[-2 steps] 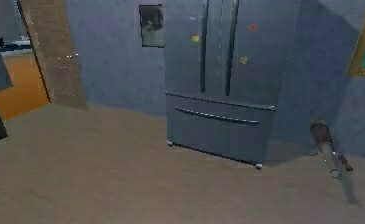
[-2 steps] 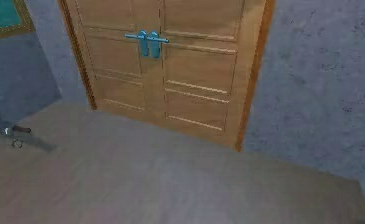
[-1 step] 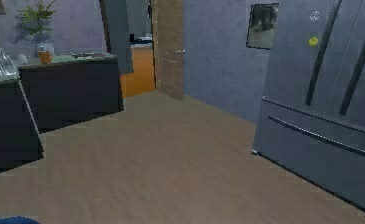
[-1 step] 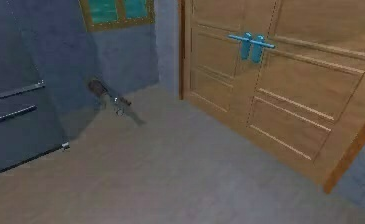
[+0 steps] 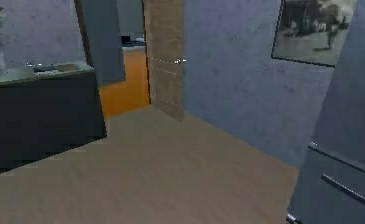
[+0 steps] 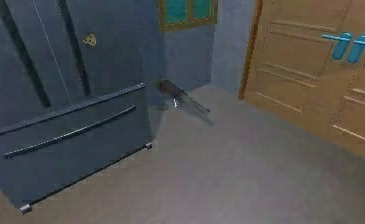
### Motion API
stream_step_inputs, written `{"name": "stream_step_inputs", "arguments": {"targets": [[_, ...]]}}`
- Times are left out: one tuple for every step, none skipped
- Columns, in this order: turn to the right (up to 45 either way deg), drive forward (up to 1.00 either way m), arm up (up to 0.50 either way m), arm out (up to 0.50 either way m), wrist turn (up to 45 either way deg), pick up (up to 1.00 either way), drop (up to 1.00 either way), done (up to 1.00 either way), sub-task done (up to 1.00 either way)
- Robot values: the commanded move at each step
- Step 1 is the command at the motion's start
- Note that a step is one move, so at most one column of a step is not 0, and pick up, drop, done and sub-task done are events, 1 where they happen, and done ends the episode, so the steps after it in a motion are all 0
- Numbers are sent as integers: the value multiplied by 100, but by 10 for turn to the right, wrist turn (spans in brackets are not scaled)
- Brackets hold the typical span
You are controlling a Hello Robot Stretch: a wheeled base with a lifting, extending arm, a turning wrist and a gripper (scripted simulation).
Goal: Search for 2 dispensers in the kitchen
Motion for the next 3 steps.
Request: {"name": "stream_step_inputs", "arguments": {"targets": [[-360,0,0,0,0,0,0,0,0],[0,85,0,0,0,0,0,0,0],[-300,0,0,0,0,0,0,0,0]]}}
